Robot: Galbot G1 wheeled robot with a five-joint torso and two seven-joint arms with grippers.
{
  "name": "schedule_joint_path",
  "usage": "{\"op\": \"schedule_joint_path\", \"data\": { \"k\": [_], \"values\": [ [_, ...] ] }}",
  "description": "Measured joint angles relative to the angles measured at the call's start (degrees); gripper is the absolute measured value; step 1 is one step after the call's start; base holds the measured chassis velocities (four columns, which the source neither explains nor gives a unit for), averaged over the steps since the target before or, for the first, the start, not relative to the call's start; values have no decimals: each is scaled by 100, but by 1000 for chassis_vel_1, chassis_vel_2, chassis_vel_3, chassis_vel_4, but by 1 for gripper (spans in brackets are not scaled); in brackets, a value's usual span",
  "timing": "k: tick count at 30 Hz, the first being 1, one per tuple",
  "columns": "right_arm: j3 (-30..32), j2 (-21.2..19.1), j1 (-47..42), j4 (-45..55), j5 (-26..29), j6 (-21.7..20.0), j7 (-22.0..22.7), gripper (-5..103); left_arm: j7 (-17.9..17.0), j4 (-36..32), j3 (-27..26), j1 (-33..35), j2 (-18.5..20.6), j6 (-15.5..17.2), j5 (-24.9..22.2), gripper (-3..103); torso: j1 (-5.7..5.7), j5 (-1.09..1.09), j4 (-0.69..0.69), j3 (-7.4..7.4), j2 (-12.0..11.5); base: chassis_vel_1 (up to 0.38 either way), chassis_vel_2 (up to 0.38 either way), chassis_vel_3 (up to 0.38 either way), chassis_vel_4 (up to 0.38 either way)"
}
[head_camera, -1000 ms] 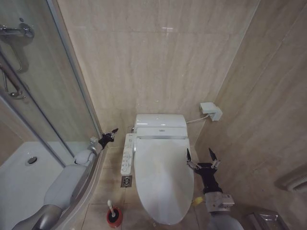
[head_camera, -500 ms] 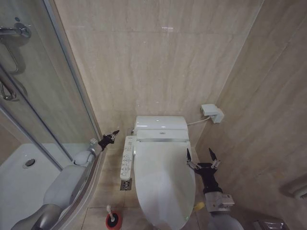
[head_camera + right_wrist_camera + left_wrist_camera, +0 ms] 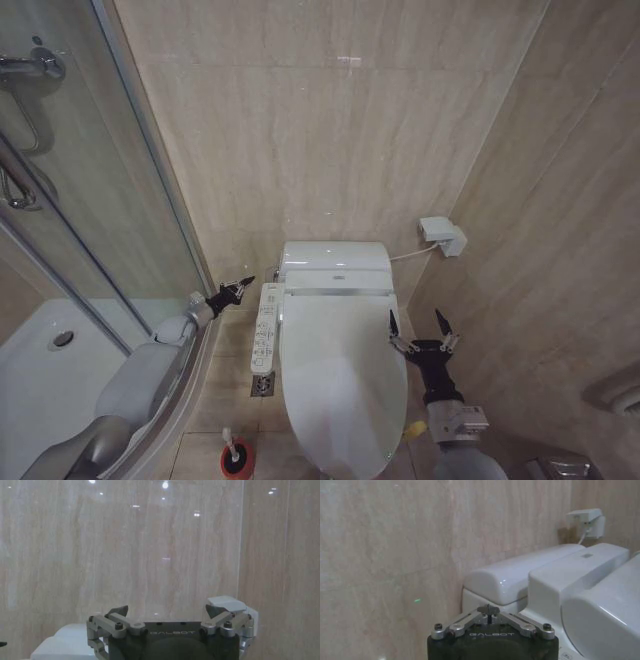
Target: Open the toilet lid, clean the toilet bowl with a toilet brush, close the toilet lid, and flush.
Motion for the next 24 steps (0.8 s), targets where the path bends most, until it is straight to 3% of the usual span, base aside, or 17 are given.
{"op": "schedule_joint_path", "data": {
  "k": [12,24],
  "values": [
    [0,0,1,1,0,0,0,100,49,205,62,-161,-52,-60,-10,0,3,0,0,1,-1,-7,7,7,-9],
    [0,0,0,0,0,0,0,100,-217,408,100,-229,-168,-117,-14,0,0,0,0,0,-1,0,0,0,0]
  ]
}}
